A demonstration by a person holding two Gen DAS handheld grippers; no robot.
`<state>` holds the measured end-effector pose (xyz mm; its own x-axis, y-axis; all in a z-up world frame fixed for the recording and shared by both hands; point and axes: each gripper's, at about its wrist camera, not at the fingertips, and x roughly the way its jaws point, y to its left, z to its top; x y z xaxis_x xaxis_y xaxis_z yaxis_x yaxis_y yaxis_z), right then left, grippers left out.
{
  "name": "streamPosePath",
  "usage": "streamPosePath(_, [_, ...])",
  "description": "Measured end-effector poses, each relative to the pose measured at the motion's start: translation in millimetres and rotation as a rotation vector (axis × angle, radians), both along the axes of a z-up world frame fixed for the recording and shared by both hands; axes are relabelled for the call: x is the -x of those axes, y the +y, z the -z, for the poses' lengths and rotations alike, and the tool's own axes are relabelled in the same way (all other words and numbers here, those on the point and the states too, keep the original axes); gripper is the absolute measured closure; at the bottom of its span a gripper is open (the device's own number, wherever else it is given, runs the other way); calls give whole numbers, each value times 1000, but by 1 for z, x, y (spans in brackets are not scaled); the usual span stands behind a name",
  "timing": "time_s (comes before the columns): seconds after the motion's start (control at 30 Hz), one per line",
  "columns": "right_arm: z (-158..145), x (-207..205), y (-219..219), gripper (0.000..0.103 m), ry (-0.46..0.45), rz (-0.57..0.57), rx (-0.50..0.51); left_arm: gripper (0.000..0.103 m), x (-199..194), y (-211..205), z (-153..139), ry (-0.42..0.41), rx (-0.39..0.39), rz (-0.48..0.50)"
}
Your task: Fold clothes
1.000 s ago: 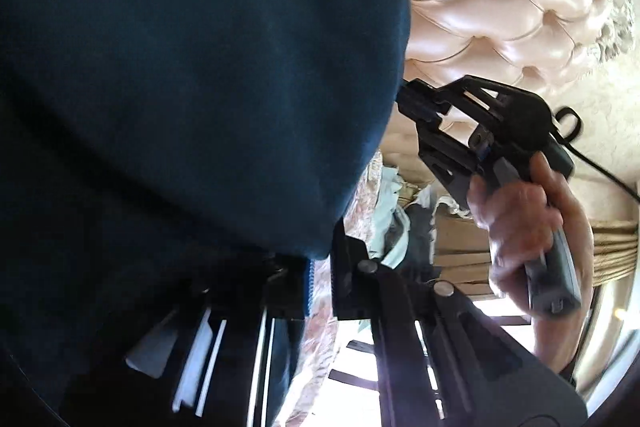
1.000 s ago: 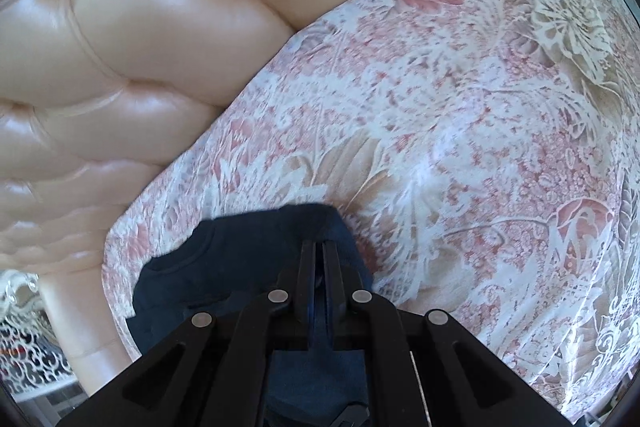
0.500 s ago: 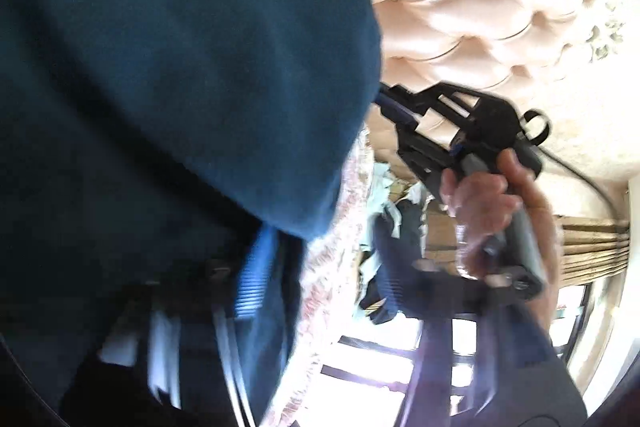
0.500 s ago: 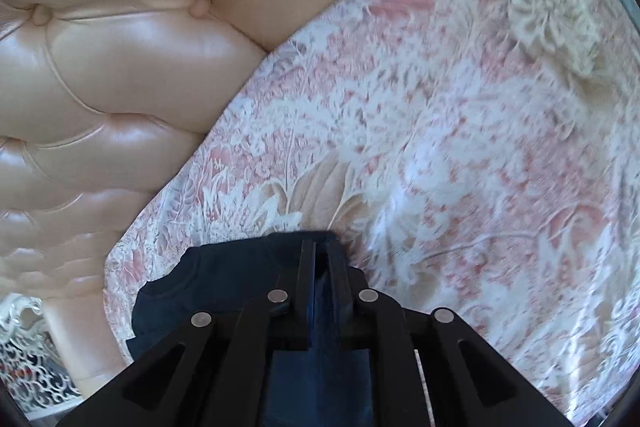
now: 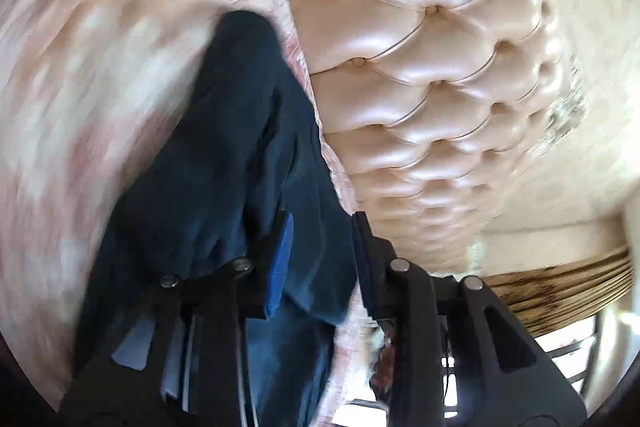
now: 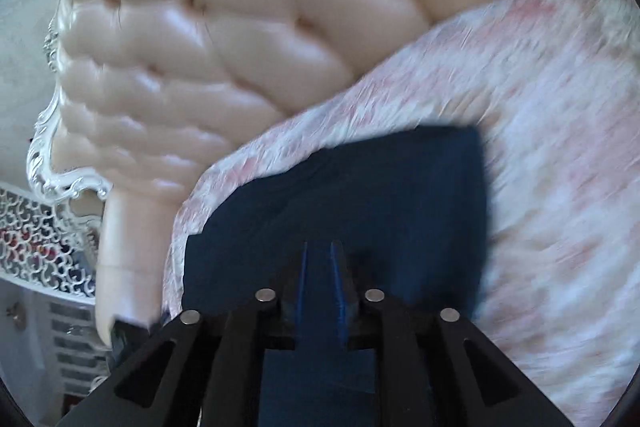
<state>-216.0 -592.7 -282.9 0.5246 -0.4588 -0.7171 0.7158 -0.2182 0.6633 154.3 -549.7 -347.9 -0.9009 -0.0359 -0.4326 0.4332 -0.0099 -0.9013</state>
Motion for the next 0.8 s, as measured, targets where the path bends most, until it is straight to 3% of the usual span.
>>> streamPosePath(0.1, [24,1,3,86,28,28,-40,75,31,-8,13,-168,-1,65])
streamPosePath(0.13, [29,6,5,86,17,41,-39,90,31,-9,19,-226,-7,59])
streamPosePath(0.17, [35,10,6,91,6,54,-37,103,24,-8,23,-255,-32,43])
streamPosePath(0.23, [40,14,8,94,2,55,-25,103,8,-4,26,-243,-71,5])
streamPosePath(0.3, [39,10,8,97,36,37,-21,99,-3,4,23,-214,-90,-1])
streamPosePath(0.33, [34,11,11,92,36,38,-26,97,-9,8,19,-199,-101,8])
streamPosePath(0.4, [20,15,27,91,51,50,-34,84,-30,23,-3,-165,-62,13])
streamPosePath(0.43, [8,19,39,85,89,57,-32,63,-46,34,-19,-159,-27,10])
streamPosePath(0.47, [-4,22,56,72,127,60,-20,39,-62,46,-35,-153,8,7])
streamPosePath(0.5, [-16,23,81,63,164,60,5,34,-82,60,-52,-142,38,-1])
streamPosePath(0.57, [-40,25,131,36,238,60,54,33,-126,88,-81,-114,87,-12])
streamPosePath(0.7, [-66,16,240,26,289,66,140,27,-204,148,-95,-63,106,-102])
streamPosePath(0.8, [-64,-4,308,22,292,60,154,27,-238,188,-84,-74,88,-115])
